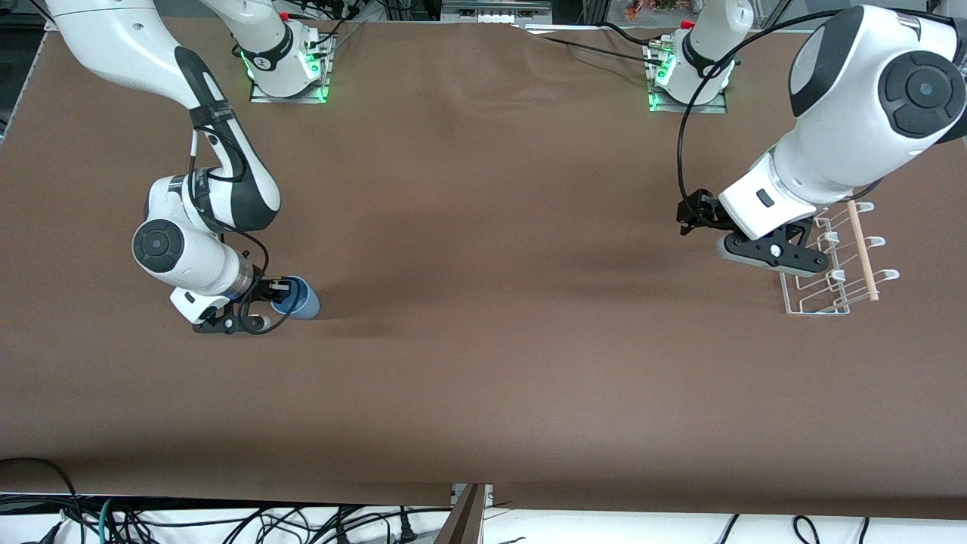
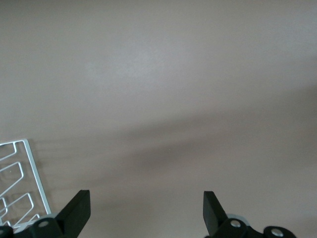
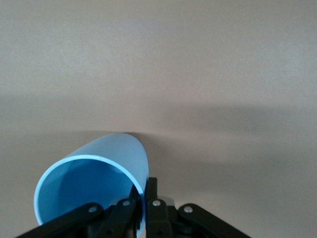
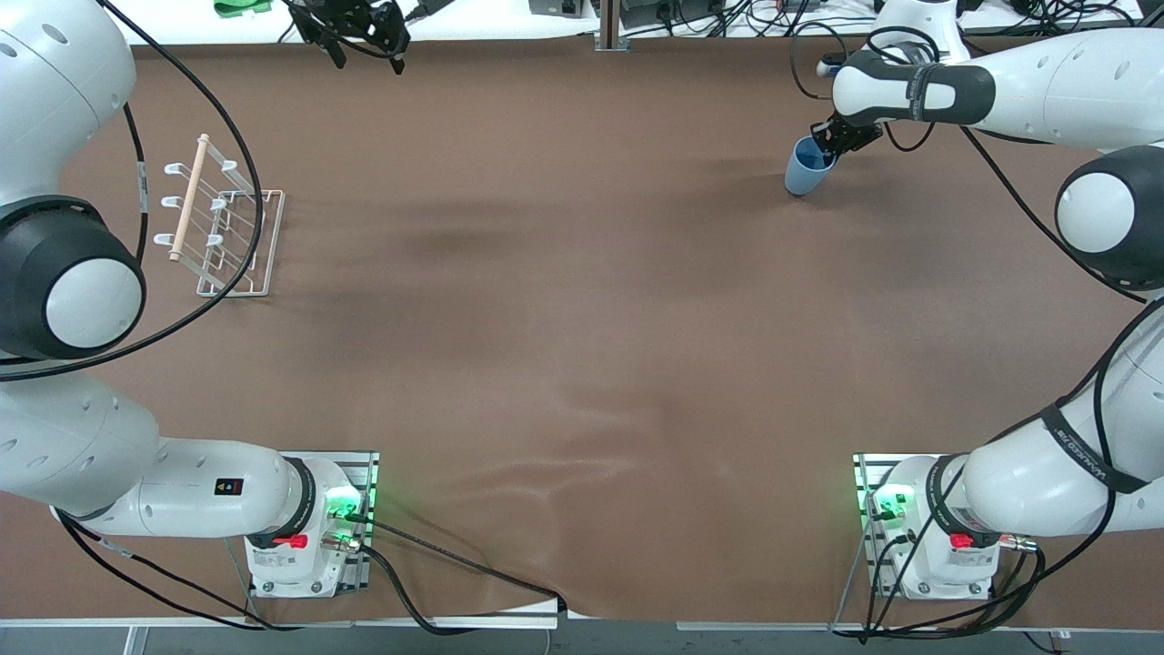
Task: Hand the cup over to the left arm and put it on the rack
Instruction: 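Lift the cup with the right gripper while the left gripper approaches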
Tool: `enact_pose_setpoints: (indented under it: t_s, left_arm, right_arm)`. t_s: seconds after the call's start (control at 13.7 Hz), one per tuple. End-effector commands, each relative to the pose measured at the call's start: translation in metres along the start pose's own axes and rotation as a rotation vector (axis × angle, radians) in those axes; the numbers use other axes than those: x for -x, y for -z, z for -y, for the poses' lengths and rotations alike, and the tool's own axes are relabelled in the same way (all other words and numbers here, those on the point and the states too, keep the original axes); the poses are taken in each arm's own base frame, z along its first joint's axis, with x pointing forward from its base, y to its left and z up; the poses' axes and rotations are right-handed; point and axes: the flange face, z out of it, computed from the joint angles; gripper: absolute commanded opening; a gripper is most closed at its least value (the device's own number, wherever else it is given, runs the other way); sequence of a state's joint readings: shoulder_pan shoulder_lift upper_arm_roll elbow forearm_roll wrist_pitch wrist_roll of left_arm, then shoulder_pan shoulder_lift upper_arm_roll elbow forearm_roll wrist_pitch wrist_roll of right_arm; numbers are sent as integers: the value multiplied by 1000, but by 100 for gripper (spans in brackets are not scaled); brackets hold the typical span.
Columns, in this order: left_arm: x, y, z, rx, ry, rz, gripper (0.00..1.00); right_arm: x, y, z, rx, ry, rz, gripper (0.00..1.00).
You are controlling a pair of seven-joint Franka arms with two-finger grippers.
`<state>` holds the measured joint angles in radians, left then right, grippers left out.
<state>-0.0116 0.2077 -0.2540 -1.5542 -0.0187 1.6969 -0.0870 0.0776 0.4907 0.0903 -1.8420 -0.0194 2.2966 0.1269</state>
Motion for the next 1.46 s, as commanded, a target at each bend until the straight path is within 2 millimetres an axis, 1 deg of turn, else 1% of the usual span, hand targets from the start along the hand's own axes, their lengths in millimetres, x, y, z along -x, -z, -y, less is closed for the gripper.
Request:
enact_pose_setpoints:
  t_s: [0.0,0.07,0.15,0.29,0.37,0.44,0.51,0.59,0.66,0.73,0.8,0.88,1.02,1.17,1.24,1.39]
  left_arm:
    - [-2,-4,12,-14,17,18,100]
    - [-6,-11,20,-4,25,27,100]
    - [-9,-16,29,15,42,36,100]
    - [-10,-21,23,31,36,45,100]
    - [-11,-23,21,32,33,48,100]
    - [-11,-23,18,35,29,47,100]
    - [-13,-28,15,41,26,57,100]
    - [-16,-29,5,74,17,58,100]
    - [-18,-35,-4,135,16,72,100]
    - [-20,-40,-10,206,-13,83,100]
    - [-22,-35,-13,242,-70,65,100]
    - [-24,-34,-15,259,-120,53,100]
    - [-31,-24,-15,315,-252,-7,100]
    - [-35,-24,-12,437,-354,-52,100]
    - [-36,-25,-12,483,-384,-68,100]
    - [-37,-24,-12,490,-468,-101,100]
  right_arm:
    - [-4,34,20,-88,-37,-46,0]
    - [-6,49,32,-136,-47,-64,0]
    - [-7,65,49,-179,-44,-79,0]
    - [-11,93,88,-271,-28,-100,0]
    - [-12,105,105,-313,-22,-112,0]
    - [-11,117,126,-366,-16,-117,0]
    - [-11,128,142,-432,-43,-114,0]
    - [-8,135,160,-500,-105,-92,0]
    - [-5,142,182,-546,-150,-73,0]
    - [-2,149,208,-569,-152,-69,0]
    - [2,155,232,-585,-152,-61,0]
    - [7,160,251,-598,-169,-54,0]
    - [12,168,288,-641,-194,-72,0]
    - [15,174,321,-740,-226,-49,0]
    - [18,173,334,-776,-239,-34,0]
    - [19,172,346,-798,-240,-49,0]
